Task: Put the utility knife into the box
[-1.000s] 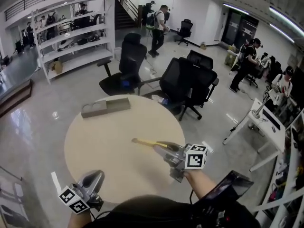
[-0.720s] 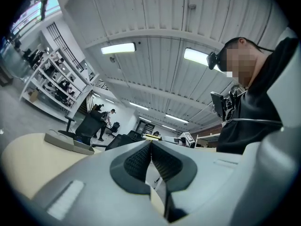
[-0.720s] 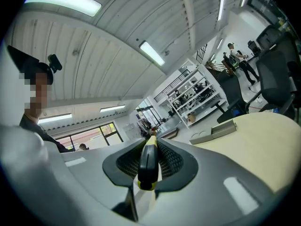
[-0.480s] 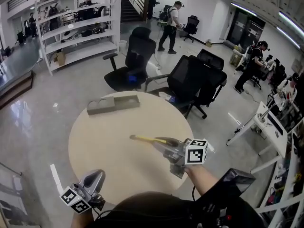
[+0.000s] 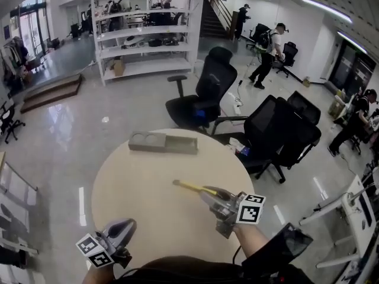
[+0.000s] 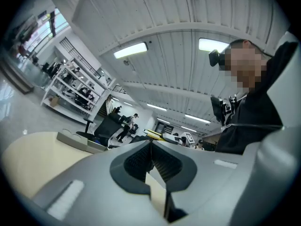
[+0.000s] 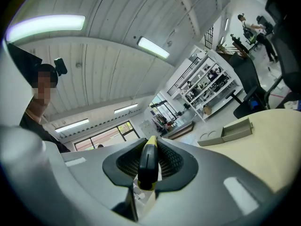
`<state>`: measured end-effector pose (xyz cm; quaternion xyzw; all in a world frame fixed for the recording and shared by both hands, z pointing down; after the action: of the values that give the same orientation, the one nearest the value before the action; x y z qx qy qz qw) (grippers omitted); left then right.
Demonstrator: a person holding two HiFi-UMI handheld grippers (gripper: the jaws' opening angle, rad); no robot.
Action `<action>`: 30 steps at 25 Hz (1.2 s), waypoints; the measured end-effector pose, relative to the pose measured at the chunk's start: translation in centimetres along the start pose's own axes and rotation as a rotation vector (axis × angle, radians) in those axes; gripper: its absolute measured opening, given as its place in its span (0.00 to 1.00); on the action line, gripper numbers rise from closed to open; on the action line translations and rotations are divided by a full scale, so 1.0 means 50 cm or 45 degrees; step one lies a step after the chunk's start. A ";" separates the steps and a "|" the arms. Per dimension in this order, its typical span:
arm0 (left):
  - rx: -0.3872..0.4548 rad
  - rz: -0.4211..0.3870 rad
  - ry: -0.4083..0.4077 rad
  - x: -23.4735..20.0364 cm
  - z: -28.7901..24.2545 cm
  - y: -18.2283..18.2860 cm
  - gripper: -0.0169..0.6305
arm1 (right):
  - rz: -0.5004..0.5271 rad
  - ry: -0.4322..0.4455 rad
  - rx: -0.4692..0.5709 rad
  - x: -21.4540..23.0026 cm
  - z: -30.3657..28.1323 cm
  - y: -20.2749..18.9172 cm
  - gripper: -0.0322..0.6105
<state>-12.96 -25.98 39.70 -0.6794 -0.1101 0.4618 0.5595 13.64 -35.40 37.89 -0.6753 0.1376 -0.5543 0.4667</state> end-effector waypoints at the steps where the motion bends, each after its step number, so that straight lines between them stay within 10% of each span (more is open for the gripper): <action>1: 0.022 0.026 0.023 0.004 -0.021 -0.013 0.04 | -0.010 0.031 0.000 0.025 0.010 0.005 0.18; 10: 0.028 0.020 0.174 0.031 -0.149 -0.041 0.03 | -0.084 0.177 0.005 0.146 0.056 0.033 0.18; 22: -0.083 -0.037 -0.199 -0.067 -0.111 0.028 0.03 | -0.004 -0.103 0.083 0.017 -0.026 -0.021 0.18; 30: -0.056 -0.012 -0.190 -0.057 -0.082 0.020 0.03 | 0.007 -0.076 0.056 -0.005 -0.042 0.012 0.18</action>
<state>-11.80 -30.92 40.07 -0.6548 -0.1648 0.5060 0.5367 11.90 -36.56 37.17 -0.6806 0.1133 -0.5357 0.4868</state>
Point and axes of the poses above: the fingertips, and each gripper's own axes: z backward along the fingers, x to its right, y out of its top, the point moved 3 cm from there along z, backward along the fingers, and after that the axes turned 2 degrees about z, right-handed, at the moved point
